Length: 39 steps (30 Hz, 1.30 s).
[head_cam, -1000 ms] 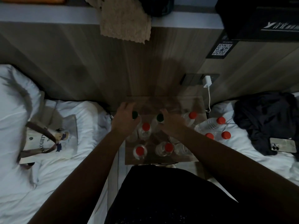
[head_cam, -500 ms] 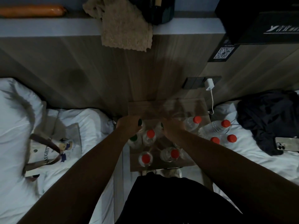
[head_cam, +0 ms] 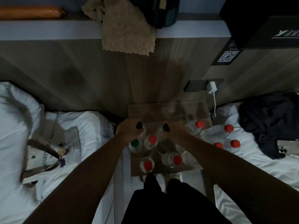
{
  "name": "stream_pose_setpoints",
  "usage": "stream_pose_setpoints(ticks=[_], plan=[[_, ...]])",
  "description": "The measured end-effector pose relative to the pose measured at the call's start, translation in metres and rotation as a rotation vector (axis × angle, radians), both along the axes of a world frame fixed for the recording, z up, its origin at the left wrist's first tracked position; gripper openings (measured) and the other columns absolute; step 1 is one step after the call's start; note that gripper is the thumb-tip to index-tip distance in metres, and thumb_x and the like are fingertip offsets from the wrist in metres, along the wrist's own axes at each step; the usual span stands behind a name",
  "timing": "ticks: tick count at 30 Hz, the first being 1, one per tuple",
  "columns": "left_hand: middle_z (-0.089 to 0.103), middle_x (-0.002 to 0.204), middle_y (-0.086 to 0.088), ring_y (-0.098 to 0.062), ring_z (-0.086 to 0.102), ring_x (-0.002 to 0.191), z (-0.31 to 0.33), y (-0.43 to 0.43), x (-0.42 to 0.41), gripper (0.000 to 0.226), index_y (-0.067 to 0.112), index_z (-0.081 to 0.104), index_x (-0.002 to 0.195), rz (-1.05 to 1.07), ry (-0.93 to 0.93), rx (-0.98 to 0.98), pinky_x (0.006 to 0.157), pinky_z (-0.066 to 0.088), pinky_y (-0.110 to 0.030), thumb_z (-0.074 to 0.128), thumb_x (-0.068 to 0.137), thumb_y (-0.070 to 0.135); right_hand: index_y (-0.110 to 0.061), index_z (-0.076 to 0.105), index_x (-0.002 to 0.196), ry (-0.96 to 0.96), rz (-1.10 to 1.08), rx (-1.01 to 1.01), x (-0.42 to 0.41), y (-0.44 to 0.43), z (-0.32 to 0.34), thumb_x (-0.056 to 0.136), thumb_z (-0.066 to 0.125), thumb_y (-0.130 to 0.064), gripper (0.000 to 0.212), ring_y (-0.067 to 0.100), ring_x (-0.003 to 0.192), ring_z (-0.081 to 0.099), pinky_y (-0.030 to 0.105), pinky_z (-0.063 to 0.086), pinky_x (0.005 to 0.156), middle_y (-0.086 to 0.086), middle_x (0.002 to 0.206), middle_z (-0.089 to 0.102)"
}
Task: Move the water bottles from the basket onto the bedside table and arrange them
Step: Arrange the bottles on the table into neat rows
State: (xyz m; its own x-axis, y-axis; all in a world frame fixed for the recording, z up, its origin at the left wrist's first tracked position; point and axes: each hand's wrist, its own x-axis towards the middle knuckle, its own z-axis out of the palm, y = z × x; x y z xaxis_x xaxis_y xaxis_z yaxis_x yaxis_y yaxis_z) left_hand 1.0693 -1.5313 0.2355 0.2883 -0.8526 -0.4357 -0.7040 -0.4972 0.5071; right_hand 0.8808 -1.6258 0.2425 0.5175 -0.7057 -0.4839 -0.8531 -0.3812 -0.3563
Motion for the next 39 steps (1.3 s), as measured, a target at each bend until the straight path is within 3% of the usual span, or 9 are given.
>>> stream_pose_setpoints(ticks=[3,9,13,16,20,28,31,33,39], plan=[[0.069,0.097,-0.005,-0.023,0.064,0.093,0.007,-0.007,0.008,0.027,0.017,0.065,0.102,0.048,0.008,-0.072,0.081,0.052,-0.037,0.063,0.085,0.038,-0.020,0.060,0.105,-0.042,0.010,0.022,0.012,-0.011,0.007,0.087,0.059,-0.031,0.021,0.022,0.092,0.063,0.032,0.050,0.076,0.004,0.097,0.066],[0.067,0.110,-0.010,-0.030,0.062,0.103,0.020,-0.035,0.028,0.039,0.016,0.061,0.116,0.078,-0.047,-0.103,0.088,0.050,-0.040,0.061,0.085,0.040,-0.013,0.062,0.099,-0.136,0.031,-0.017,0.051,-0.039,0.021,0.084,0.062,-0.029,0.022,0.023,0.088,0.062,0.031,0.046,0.070,0.007,0.094,0.065],[0.068,0.101,-0.012,-0.031,0.063,0.095,0.015,-0.056,0.044,0.033,0.012,0.061,0.109,0.131,-0.051,-0.149,0.082,0.051,-0.037,0.060,0.087,0.037,-0.017,0.059,0.098,-0.171,0.032,0.009,0.079,-0.061,0.017,0.085,0.059,-0.034,0.021,0.023,0.089,0.062,0.029,0.040,0.064,0.002,0.089,0.060],[0.069,0.096,-0.009,-0.028,0.064,0.091,0.006,-0.070,0.056,0.030,0.016,0.061,0.110,0.154,-0.054,-0.171,0.079,0.050,-0.033,0.058,0.088,0.037,-0.016,0.060,0.110,-0.197,0.039,-0.018,0.097,-0.076,0.010,0.086,0.059,-0.035,0.030,0.026,0.098,0.061,0.031,0.043,0.069,0.006,0.102,0.064],[0.069,0.090,-0.006,-0.024,0.066,0.085,-0.009,-0.079,0.062,0.029,0.015,0.062,0.106,0.243,0.003,-0.291,0.079,0.054,-0.036,0.062,0.087,0.036,-0.014,0.061,0.104,-0.285,0.027,-0.031,0.112,-0.086,-0.002,0.085,0.060,-0.031,0.025,0.023,0.087,0.062,0.031,0.046,0.066,0.007,0.094,0.065],[0.060,0.084,0.000,-0.007,0.053,0.069,-0.032,-0.100,0.072,0.021,0.011,0.062,0.102,0.307,-0.016,-0.404,0.055,0.035,-0.007,0.065,0.086,0.024,-0.016,0.062,0.104,-0.421,0.059,-0.080,0.117,-0.107,-0.036,0.085,0.061,-0.028,0.022,0.017,0.081,0.060,0.027,0.043,0.066,0.005,0.088,0.065],[0.057,0.087,0.002,-0.011,0.054,0.078,-0.039,-0.106,0.078,0.023,0.012,0.063,0.105,0.291,-0.070,-0.404,0.061,0.033,-0.012,0.064,0.087,0.025,-0.011,0.063,0.101,-0.499,0.092,-0.130,0.124,-0.112,-0.045,0.086,0.062,-0.025,0.020,0.021,0.084,0.061,0.030,0.044,0.069,0.009,0.090,0.066],[0.064,0.091,-0.005,-0.018,0.060,0.085,-0.047,-0.108,0.081,0.025,0.014,0.062,0.106,0.281,-0.106,-0.402,0.070,0.040,-0.022,0.064,0.086,0.029,-0.009,0.063,0.102,-0.548,0.110,-0.121,0.127,-0.113,-0.050,0.087,0.063,-0.024,0.021,0.023,0.084,0.061,0.031,0.044,0.069,0.010,0.090,0.066],[0.059,0.083,-0.003,-0.023,0.061,0.081,-0.054,-0.105,0.088,0.029,0.012,0.057,0.108,0.214,-0.111,-0.403,0.069,0.045,-0.029,0.062,0.088,0.031,-0.014,0.059,0.113,-0.613,0.051,-0.124,0.127,-0.106,-0.054,0.087,0.064,-0.029,0.030,0.014,0.087,0.061,0.018,0.039,0.066,0.004,0.097,0.067]])
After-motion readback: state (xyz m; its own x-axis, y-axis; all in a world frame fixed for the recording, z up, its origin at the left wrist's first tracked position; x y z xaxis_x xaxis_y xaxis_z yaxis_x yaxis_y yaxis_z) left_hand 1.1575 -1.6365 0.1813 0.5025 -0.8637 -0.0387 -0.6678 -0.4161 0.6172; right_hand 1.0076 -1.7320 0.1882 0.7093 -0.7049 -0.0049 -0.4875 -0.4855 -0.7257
